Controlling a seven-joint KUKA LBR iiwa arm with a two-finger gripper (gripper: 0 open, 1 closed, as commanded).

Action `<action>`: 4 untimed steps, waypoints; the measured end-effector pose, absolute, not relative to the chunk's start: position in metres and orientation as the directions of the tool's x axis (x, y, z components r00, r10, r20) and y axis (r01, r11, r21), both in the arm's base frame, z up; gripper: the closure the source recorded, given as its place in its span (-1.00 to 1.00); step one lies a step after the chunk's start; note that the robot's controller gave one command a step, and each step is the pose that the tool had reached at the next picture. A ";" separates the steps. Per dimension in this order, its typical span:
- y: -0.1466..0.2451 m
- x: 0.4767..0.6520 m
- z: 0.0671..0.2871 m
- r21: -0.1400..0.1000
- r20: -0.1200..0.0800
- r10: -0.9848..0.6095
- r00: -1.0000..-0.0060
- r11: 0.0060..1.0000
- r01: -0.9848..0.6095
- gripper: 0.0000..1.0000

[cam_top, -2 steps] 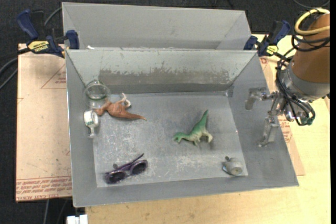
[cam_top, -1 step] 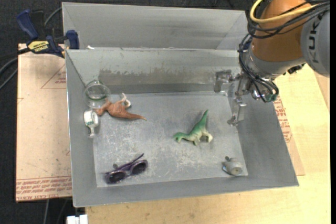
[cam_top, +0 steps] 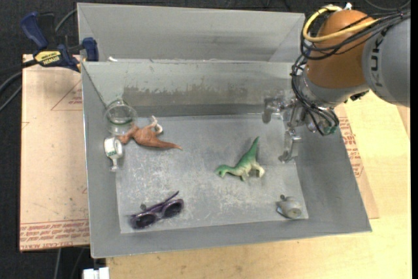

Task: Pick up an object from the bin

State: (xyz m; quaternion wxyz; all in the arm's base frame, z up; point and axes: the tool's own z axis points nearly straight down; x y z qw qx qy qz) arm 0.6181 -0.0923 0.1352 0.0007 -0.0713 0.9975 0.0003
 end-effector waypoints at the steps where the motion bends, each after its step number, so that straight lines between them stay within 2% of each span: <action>1: -0.057 0.592 0.096 0.003 -0.001 -0.318 -0.948 0.948 -0.318 -1.00; 2: -0.058 0.569 0.072 0.002 -0.001 -0.332 -0.943 0.943 -0.332 -1.00; 3: -0.050 0.576 0.070 0.001 -0.005 -0.594 -0.804 0.804 -0.594 1.00; 4: -0.050 0.576 0.070 0.001 -0.005 -0.595 -0.804 0.804 -0.595 1.00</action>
Offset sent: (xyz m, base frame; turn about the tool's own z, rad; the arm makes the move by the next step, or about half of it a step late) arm -0.0482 0.0332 -0.0619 -0.1980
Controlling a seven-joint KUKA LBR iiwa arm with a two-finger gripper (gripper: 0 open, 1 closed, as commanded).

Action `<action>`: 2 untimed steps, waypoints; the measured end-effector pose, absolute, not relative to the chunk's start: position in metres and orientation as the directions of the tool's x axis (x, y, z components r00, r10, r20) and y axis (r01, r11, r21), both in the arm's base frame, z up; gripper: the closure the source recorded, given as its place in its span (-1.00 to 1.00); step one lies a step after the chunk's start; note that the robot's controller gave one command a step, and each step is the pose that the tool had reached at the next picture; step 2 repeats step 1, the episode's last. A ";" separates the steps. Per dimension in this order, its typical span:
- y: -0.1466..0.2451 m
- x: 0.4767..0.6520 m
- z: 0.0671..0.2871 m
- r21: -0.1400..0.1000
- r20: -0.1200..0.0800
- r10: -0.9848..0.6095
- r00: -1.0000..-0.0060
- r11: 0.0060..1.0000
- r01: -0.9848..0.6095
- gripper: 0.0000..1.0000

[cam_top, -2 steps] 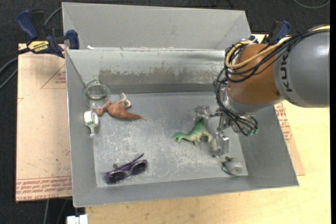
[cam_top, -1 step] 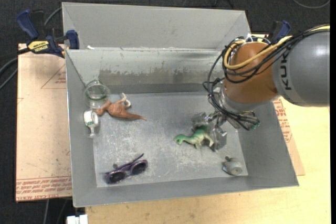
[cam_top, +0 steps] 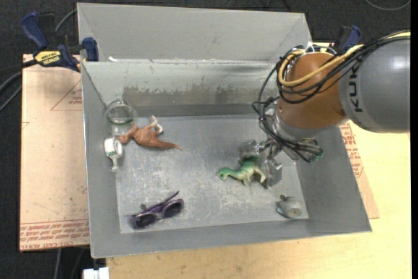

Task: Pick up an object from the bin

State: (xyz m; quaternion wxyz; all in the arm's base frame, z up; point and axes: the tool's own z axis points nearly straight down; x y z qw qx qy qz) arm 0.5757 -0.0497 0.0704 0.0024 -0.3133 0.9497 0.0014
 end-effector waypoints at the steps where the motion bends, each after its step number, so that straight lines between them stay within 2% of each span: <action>1: -0.049 0.584 0.205 0.001 -0.009 -0.609 -0.793 0.793 -0.609 1.00; 2: -0.049 0.584 0.205 0.001 -0.009 -0.609 -0.793 0.793 -0.609 1.00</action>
Offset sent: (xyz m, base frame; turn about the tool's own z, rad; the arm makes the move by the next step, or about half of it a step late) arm 0.0000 0.0000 0.0000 0.0000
